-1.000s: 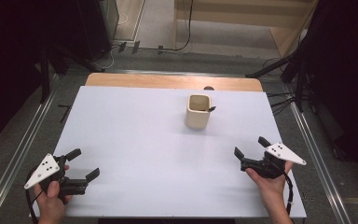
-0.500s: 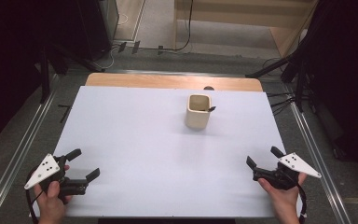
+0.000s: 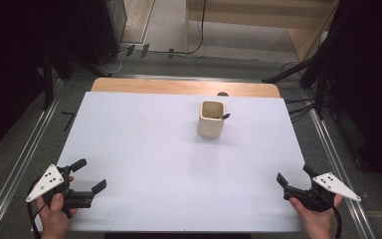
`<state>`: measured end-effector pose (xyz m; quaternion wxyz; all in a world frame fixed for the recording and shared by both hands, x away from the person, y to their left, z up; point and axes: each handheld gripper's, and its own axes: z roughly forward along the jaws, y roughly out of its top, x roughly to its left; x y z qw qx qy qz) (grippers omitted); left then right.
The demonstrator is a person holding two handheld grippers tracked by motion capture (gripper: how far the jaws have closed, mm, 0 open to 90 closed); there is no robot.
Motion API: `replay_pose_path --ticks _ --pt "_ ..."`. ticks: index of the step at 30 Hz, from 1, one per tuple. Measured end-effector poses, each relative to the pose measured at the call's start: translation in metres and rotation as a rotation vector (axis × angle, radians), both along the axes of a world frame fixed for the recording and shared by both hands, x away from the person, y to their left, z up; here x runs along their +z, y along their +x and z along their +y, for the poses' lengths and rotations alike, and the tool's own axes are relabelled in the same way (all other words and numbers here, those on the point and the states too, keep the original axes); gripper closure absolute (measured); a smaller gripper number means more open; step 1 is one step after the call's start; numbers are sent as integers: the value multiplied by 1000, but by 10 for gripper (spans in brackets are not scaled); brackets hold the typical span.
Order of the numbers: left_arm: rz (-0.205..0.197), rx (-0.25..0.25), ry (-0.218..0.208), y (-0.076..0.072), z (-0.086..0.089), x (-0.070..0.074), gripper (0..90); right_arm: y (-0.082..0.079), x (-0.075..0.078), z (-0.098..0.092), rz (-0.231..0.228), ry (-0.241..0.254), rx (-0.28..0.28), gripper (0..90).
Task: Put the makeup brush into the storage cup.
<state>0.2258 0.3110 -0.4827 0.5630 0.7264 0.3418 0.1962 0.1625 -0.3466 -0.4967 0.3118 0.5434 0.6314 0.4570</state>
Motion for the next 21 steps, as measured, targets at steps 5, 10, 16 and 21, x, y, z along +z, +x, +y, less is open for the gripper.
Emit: replay_pose_path --ticks 5,10,16,21 --pt "-3 0 0 0 1 1 0 -11 -2 -7 1 7 -19 9" --pt "-5 -2 0 0 1 1 0 -19 -1 -13 1 8 -33 10" --pt "-4 -5 0 0 -1 1 0 -21 -1 -18 6 5 -29 11" --pt "-5 -7 3 1 -3 0 0 -21 -2 -18 0 14 -5 10"
